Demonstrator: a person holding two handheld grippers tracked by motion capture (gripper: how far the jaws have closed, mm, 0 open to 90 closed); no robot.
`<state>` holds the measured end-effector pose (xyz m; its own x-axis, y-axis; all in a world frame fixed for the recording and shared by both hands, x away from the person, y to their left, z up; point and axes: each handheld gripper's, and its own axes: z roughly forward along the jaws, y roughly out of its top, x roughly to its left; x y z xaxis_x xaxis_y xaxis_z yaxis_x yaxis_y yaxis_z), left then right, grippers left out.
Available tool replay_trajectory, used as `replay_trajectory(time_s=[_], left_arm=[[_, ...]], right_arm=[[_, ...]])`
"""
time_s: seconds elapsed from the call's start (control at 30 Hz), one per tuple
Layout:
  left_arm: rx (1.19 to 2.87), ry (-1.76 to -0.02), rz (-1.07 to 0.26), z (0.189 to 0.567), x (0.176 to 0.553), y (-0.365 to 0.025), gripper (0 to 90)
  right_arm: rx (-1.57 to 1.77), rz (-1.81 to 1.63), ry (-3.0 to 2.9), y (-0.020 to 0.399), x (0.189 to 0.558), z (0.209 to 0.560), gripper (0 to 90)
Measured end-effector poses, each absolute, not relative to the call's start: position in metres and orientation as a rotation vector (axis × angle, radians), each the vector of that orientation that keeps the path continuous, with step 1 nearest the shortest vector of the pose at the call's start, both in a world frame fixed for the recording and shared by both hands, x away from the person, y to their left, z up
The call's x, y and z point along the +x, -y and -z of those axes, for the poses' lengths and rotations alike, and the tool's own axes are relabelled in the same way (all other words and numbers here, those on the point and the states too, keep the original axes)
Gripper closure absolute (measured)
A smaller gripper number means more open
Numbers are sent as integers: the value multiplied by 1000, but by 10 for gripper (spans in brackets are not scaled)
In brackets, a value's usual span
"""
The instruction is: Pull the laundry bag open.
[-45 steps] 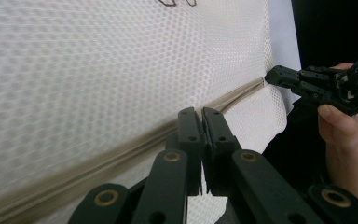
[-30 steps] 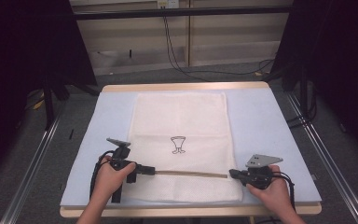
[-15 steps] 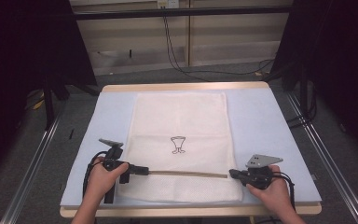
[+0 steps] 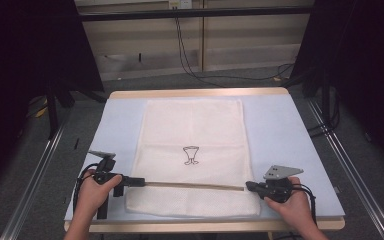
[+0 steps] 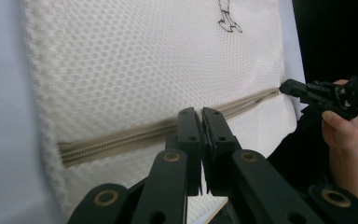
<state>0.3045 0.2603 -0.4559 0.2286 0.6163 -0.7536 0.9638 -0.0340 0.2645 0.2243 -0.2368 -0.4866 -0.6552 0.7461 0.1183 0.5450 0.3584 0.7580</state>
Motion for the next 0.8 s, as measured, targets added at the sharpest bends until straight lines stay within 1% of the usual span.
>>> replay_trajectory(time_s=[0.13, 0.17, 0.37, 0.57, 0.8], left_arm=[[1735, -1467, 604, 457, 305, -264, 875], [1748, -1486, 582, 458, 306, -266, 875], [1722, -1522, 583, 461, 309, -283, 875], [1712, -1576, 539, 464, 309, -303, 875], [1694, -1601, 546, 467, 307, -314, 875]], right_arm=[[1159, -1181, -2375, 237, 224, 487, 900], [1159, -1181, -2374, 237, 224, 486, 900], [1155, -1185, -2377, 237, 225, 487, 900], [1156, -1183, -2377, 237, 225, 486, 900], [1154, -1186, -2377, 237, 225, 487, 900]])
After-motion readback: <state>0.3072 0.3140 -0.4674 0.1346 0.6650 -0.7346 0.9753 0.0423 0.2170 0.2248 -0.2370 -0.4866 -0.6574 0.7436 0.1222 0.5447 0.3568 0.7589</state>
